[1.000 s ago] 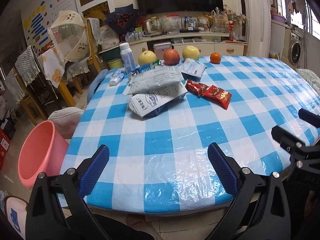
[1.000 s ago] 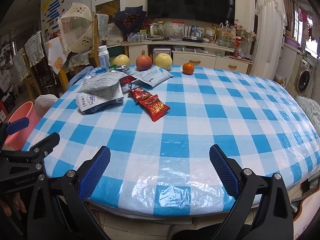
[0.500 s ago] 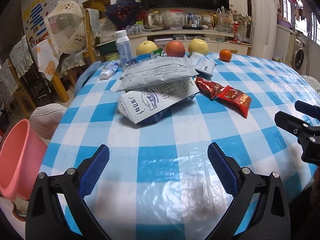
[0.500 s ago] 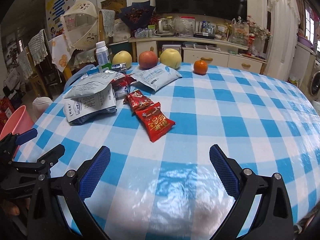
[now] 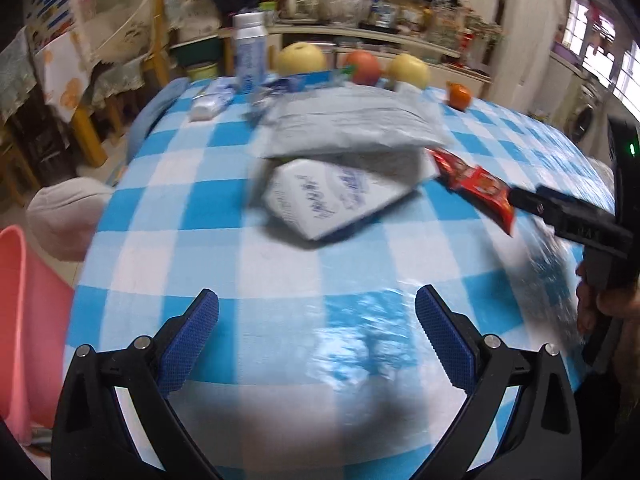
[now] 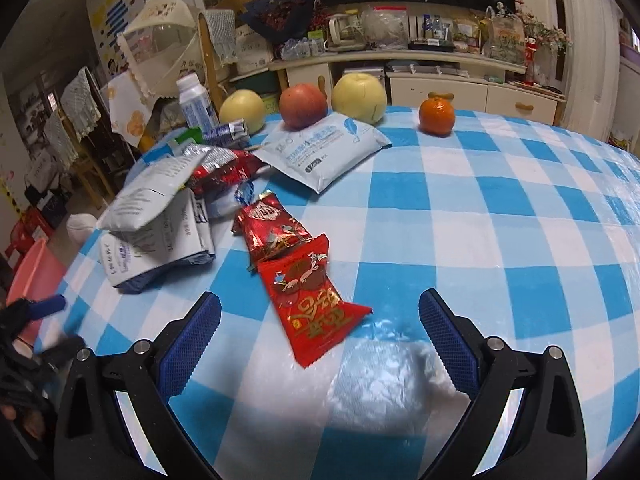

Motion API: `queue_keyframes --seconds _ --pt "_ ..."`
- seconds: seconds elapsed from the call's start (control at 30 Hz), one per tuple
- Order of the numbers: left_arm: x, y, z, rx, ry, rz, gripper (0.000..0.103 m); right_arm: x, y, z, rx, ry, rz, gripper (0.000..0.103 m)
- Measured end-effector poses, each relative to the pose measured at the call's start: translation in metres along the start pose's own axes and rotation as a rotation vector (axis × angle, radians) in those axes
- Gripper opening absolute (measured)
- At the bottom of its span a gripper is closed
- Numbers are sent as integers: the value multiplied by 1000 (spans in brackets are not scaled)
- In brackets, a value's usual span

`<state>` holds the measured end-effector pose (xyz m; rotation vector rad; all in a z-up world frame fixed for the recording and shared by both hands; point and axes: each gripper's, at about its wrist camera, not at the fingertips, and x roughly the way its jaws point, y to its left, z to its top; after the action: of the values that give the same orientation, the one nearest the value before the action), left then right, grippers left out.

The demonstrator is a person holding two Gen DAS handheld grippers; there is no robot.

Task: Collect trash
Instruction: 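Move both tools toward the pile of snack packets on the table, then grasp the white milk carton with left gripper while right gripper grasps red candy wrapper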

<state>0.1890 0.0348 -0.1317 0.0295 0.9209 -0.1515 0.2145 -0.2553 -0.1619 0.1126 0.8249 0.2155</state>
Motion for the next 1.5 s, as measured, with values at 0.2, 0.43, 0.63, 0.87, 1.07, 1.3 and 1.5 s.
queue_keyframes --seconds 0.2,0.43,0.63,0.87,1.07,1.3,1.5 --pt "-12 45 34 -149 -59 104 73 11 5 6 -41 26 19 98" --pt "9 46 84 -233 -64 -118 70 17 2 7 -55 47 6 98" --pt "52 67 111 -376 -34 -234 70 20 2 6 -68 61 8 98" --pt "78 31 115 -294 55 -359 67 27 -1 9 -45 78 11 98" --pt "64 -34 89 -8 151 -487 62 26 -16 9 4 82 -14 98" --pt "33 -68 68 287 51 -410 63 22 -22 7 26 85 -18 98" --pt "29 -71 91 335 -61 -214 77 26 -11 6 -22 99 -29 98"
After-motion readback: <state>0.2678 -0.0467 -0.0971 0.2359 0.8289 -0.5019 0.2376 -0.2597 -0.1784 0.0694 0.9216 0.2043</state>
